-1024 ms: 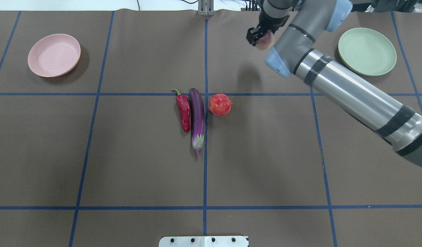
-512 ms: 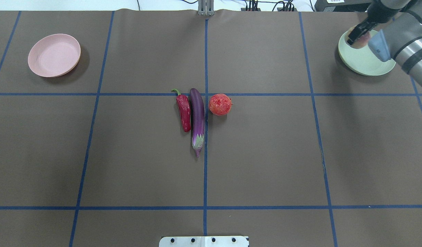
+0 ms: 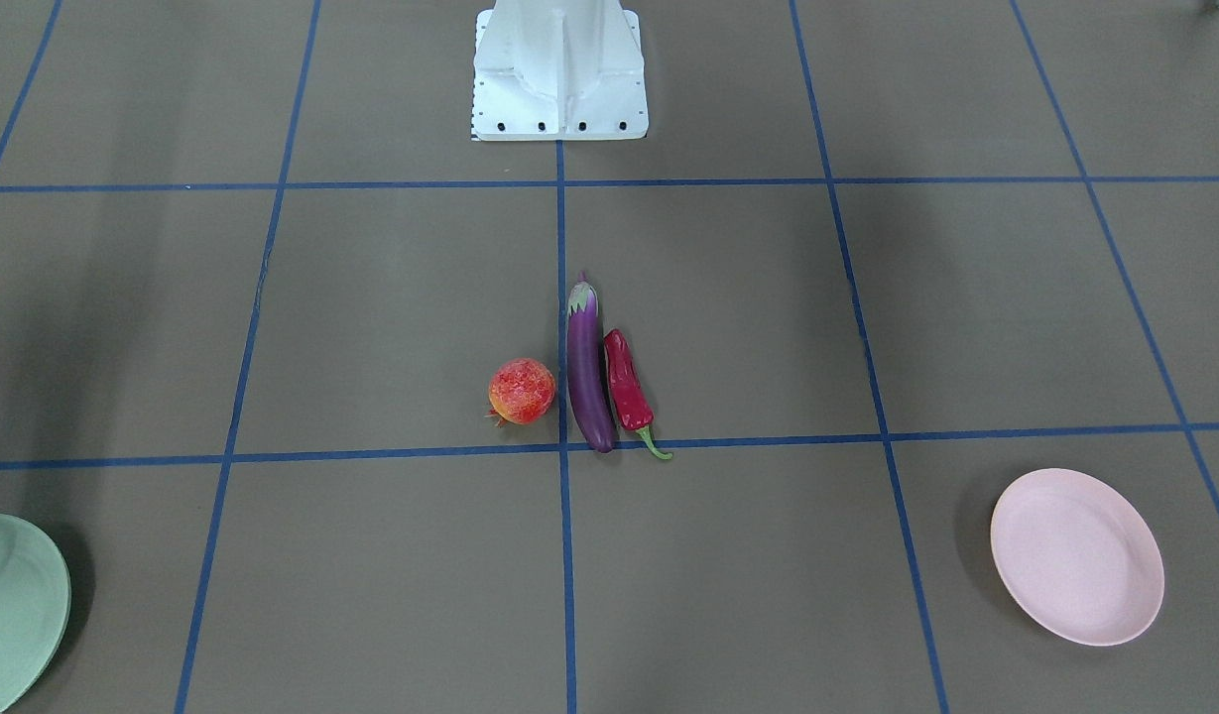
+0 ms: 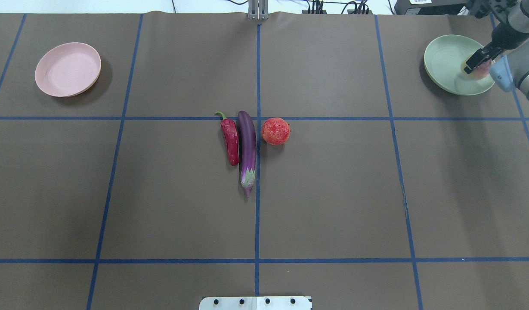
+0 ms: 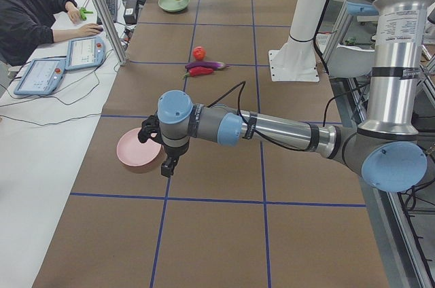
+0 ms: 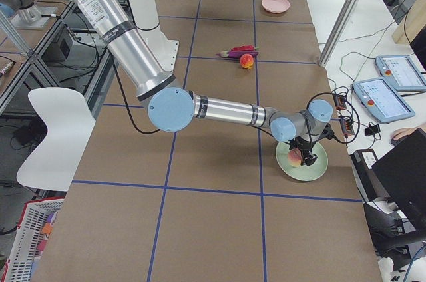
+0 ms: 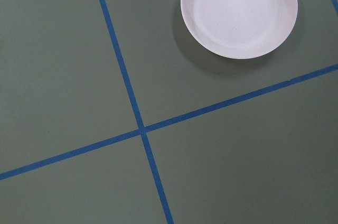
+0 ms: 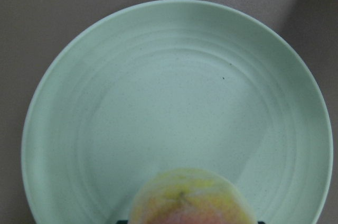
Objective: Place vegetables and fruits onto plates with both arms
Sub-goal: 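Carry the peach to the pale green plate and release it, then move the right gripper back down over the red pomegranate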
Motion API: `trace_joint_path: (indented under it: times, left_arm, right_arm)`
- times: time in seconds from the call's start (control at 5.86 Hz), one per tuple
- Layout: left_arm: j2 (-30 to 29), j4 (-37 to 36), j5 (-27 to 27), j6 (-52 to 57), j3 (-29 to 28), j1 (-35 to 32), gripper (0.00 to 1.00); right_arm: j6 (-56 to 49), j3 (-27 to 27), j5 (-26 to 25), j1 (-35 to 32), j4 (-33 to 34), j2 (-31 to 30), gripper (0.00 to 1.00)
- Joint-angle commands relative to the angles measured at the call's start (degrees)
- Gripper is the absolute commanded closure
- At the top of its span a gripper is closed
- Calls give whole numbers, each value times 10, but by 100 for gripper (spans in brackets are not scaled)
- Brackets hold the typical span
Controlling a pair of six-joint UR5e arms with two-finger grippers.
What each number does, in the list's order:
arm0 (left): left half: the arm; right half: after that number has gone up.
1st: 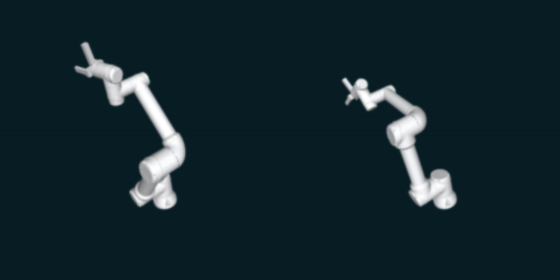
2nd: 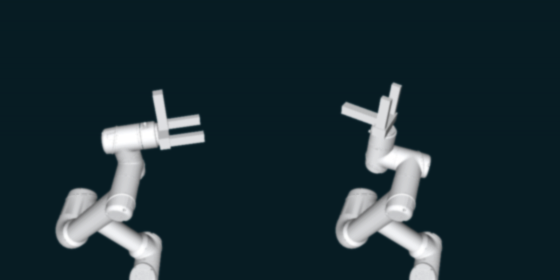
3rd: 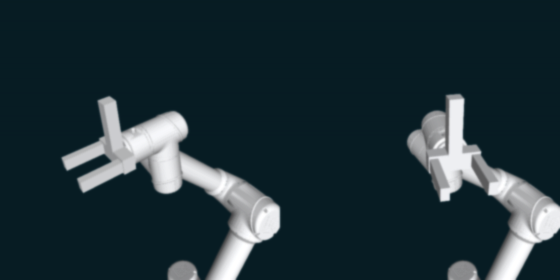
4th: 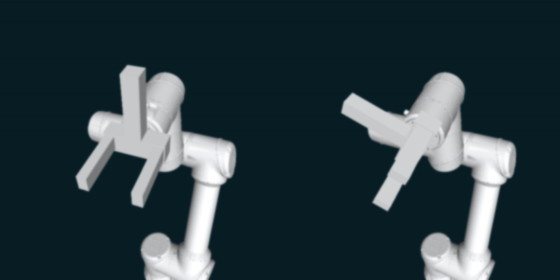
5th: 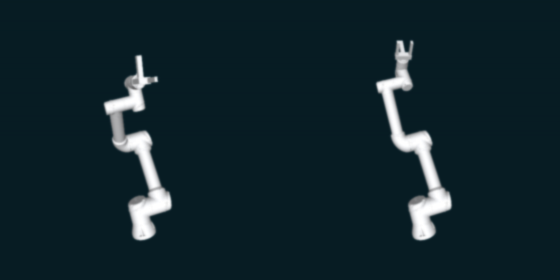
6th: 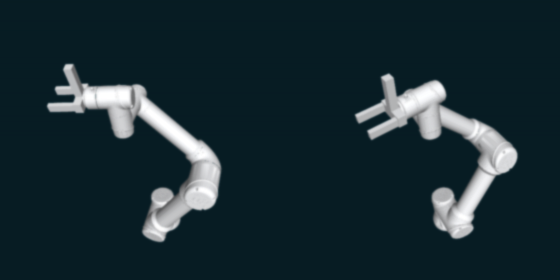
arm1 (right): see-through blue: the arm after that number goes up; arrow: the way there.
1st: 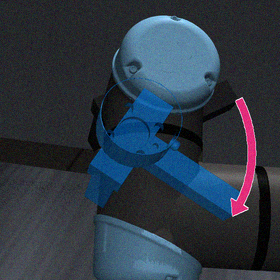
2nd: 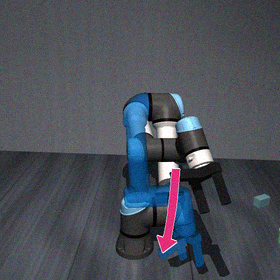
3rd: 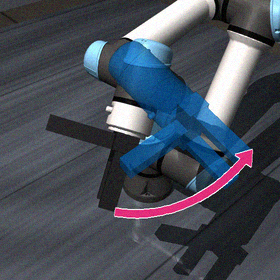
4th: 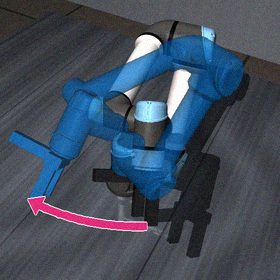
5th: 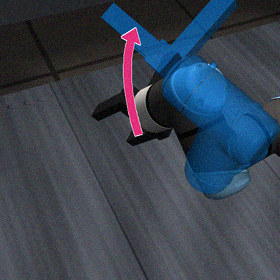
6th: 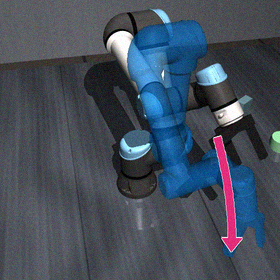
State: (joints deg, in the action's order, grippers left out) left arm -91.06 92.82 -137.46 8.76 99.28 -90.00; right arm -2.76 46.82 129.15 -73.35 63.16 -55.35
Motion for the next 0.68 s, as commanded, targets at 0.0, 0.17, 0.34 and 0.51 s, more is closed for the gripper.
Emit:
trace_joint_path:
  times: [0.0, 0.17, 0.34, 0.51]
  left_arm:
    - [0, 0, 0, -1, 1, 0, 0]
    - [0, -1, 0, -1, 1, 0, 0]
    - [0, -1, 0, -1, 1, 0, 0]
    - [0, -1, 0, -1, 1, 0, 0]
  right_arm:
    - [94, 98, 5, -1, -3, -1, 2]
    - [168, 205, 5, 23, 60, 8, 2]
    - [227, 310, -5, 76, 172, 30, 2]
    - [316, 380, -66, 160, 213, 45, 3]
